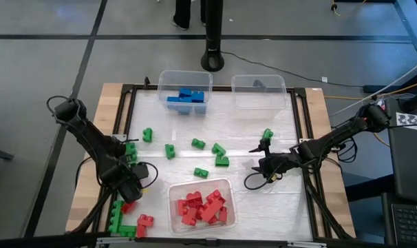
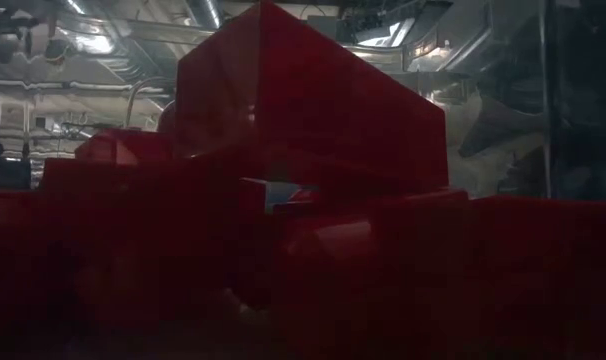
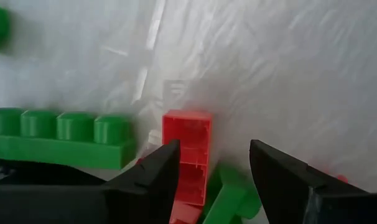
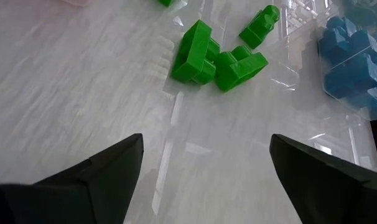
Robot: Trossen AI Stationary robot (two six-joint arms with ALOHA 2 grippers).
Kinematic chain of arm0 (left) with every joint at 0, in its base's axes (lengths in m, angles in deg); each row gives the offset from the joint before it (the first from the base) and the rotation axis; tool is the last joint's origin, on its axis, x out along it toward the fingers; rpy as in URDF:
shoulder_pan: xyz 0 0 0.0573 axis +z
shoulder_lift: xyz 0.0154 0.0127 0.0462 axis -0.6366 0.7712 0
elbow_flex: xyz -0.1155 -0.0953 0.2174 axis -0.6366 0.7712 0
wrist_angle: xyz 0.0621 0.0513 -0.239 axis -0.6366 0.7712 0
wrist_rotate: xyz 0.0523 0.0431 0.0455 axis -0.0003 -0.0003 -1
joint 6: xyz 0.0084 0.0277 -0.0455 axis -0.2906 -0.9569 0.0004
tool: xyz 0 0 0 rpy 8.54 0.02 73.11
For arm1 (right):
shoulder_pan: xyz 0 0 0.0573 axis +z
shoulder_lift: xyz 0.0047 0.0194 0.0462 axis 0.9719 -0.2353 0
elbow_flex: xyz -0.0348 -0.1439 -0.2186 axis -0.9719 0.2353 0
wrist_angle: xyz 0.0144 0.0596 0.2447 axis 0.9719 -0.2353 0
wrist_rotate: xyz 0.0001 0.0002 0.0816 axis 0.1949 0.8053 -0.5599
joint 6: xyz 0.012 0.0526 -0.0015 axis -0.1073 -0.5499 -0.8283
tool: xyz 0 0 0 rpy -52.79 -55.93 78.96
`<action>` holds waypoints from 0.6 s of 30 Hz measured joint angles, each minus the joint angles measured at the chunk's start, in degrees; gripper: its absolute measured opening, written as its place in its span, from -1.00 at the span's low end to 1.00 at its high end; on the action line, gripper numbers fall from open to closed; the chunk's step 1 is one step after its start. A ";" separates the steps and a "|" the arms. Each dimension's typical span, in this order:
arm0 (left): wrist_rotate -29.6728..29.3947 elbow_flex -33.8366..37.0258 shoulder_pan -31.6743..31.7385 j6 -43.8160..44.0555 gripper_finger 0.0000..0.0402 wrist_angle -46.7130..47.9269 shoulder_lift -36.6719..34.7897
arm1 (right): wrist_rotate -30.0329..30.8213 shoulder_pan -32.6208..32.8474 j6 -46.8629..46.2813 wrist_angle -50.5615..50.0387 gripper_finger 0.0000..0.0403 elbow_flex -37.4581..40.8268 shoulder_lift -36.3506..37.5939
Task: Sort blocks
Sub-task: Put the red game piece into the bottom transparent bin
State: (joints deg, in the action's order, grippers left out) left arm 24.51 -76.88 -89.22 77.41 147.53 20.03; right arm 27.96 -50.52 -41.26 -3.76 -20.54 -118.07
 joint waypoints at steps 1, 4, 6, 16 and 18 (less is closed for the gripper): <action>0.43 0.52 -0.15 -0.30 -0.10 -0.44 0.00 | 0.00 -0.02 -0.02 0.00 0.74 0.00 0.00; 1.02 2.09 -0.32 -0.44 -0.10 -1.04 0.00 | 0.00 -0.01 -0.01 0.00 0.74 0.00 0.00; 1.12 2.99 -0.32 -0.54 -0.10 -2.00 0.00 | 0.00 -0.02 -0.02 0.00 0.74 0.00 0.00; 1.24 7.35 -0.30 -1.40 -0.10 -8.06 0.00 | 0.02 -0.01 0.00 0.02 0.74 0.00 0.00; 1.24 8.41 -0.29 -1.02 -0.10 -8.97 0.00 | 0.04 0.00 0.00 0.02 0.74 0.00 0.00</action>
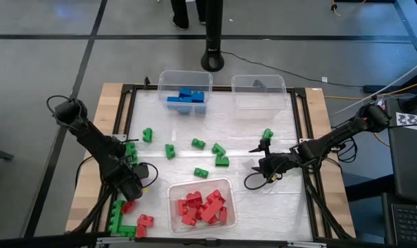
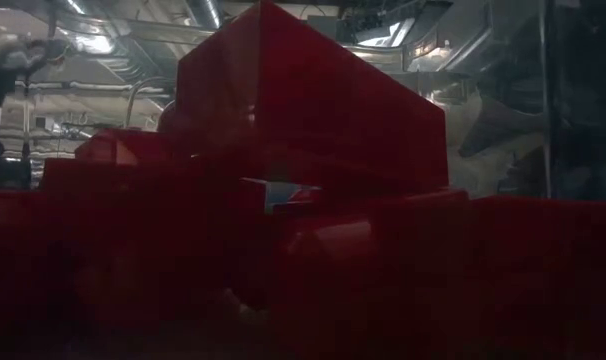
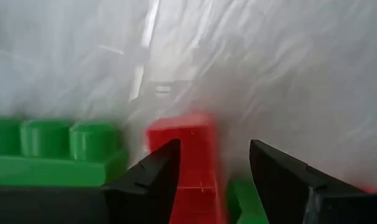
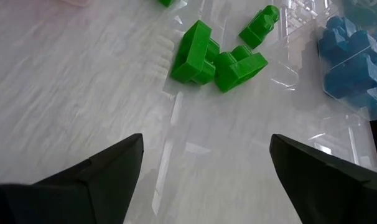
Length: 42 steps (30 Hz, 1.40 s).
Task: Sort blocks
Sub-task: Put the red game piece into the bottom transparent bin
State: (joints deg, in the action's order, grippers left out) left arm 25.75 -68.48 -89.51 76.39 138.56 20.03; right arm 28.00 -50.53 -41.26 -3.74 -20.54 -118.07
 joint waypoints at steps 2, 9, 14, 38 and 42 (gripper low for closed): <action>0.03 1.01 0.02 0.33 -0.10 -0.84 0.00 | -0.02 -0.02 0.02 0.00 0.74 0.00 0.00; 0.02 2.41 0.04 0.76 -0.33 -3.76 0.00 | -0.02 -0.01 0.03 -0.02 0.74 0.00 0.00; 0.01 2.83 0.04 0.75 -0.73 -4.62 0.00 | 0.00 0.00 0.02 0.00 0.74 0.00 0.00; -9.66 -13.24 0.29 -0.83 -0.96 6.41 0.00 | -0.02 -0.02 0.02 -0.02 0.74 0.00 0.00; -14.41 -20.20 1.31 -5.14 -0.98 6.90 -0.02 | -0.02 -0.01 0.03 -0.02 0.74 0.00 0.00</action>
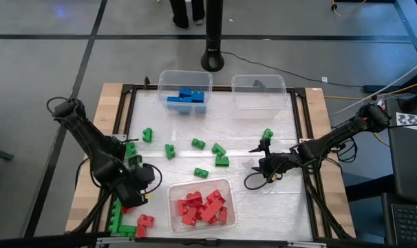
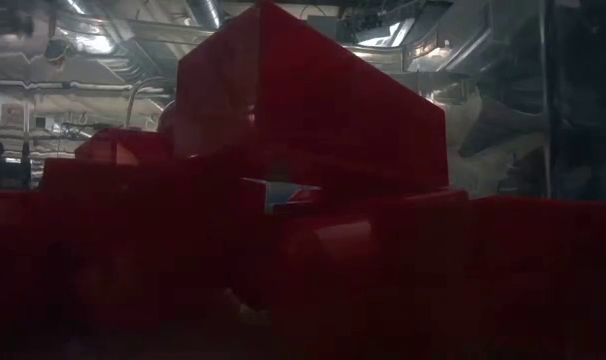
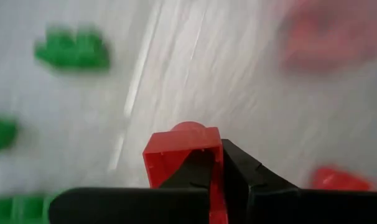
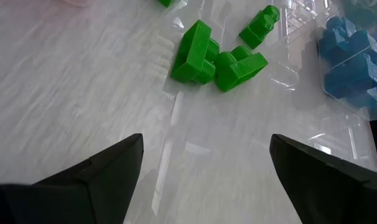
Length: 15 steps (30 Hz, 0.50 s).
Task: Sort blocks
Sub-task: Put the red game piece into the bottom transparent bin
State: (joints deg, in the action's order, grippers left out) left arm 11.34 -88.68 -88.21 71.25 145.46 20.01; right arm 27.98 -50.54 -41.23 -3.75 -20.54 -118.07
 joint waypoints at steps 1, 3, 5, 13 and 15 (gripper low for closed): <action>-1.60 -1.77 0.35 -1.36 -0.98 -0.15 -0.04 | 0.02 0.01 0.00 0.02 0.74 0.00 0.00; -4.98 -5.04 0.99 -4.57 -0.97 -0.71 -0.09 | 0.02 -0.01 0.00 0.00 0.74 0.00 0.00; -8.03 -7.80 1.86 -8.41 -0.95 -2.58 -0.09 | 0.00 0.01 0.00 0.02 0.74 0.00 0.00; -14.13 -12.10 6.28 -28.52 -0.96 -21.07 -0.07 | 0.00 -0.01 0.01 0.02 0.74 0.00 0.00; -14.10 -12.14 7.42 -31.89 -0.94 -25.99 0.41 | -0.02 0.00 0.00 0.02 0.74 0.00 0.00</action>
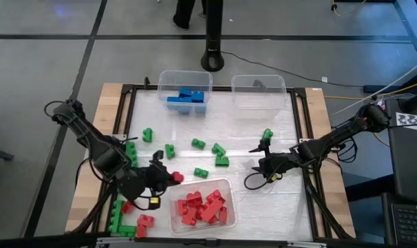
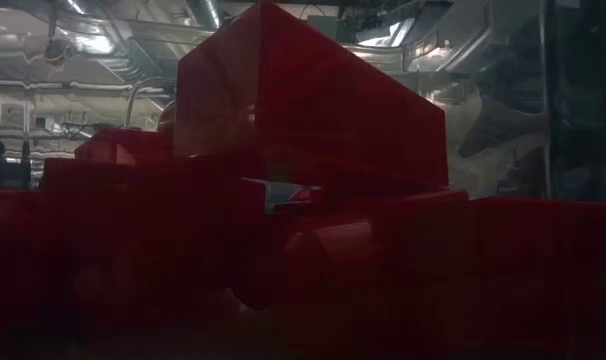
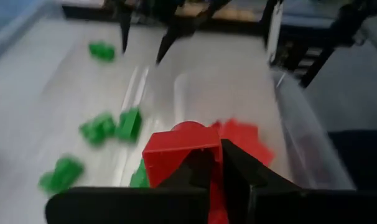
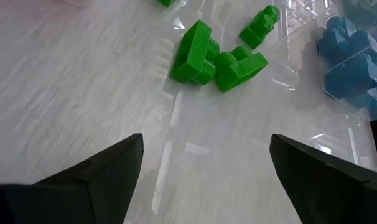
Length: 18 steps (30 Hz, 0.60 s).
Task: Sort blocks
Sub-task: Put the red game piece into the bottom transparent bin
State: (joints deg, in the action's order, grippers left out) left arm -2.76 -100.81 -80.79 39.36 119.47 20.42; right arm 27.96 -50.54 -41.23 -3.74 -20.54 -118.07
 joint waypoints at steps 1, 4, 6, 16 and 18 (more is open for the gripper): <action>0.29 0.00 0.47 -1.26 -0.94 -1.90 0.42 | -0.03 0.00 0.01 -0.02 0.74 0.00 0.00; 2.69 0.00 2.02 -4.20 -0.93 -6.52 2.04 | -0.07 -0.01 0.01 -0.06 0.74 0.00 0.00; 4.76 0.00 2.93 -5.73 -0.94 -8.97 3.43 | -0.09 0.00 0.01 -0.07 0.74 0.00 0.00; 12.60 0.00 5.77 -7.36 -0.91 -14.97 11.07 | -0.11 0.01 0.04 -0.14 0.74 0.00 0.00; 12.65 0.00 5.83 -7.29 -0.91 -15.04 12.11 | -0.13 0.00 0.04 -0.15 0.74 0.01 0.00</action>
State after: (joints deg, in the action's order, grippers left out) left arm 9.89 -100.81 -74.96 32.08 104.44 32.53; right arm 27.84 -50.54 -41.19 -3.89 -20.53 -118.07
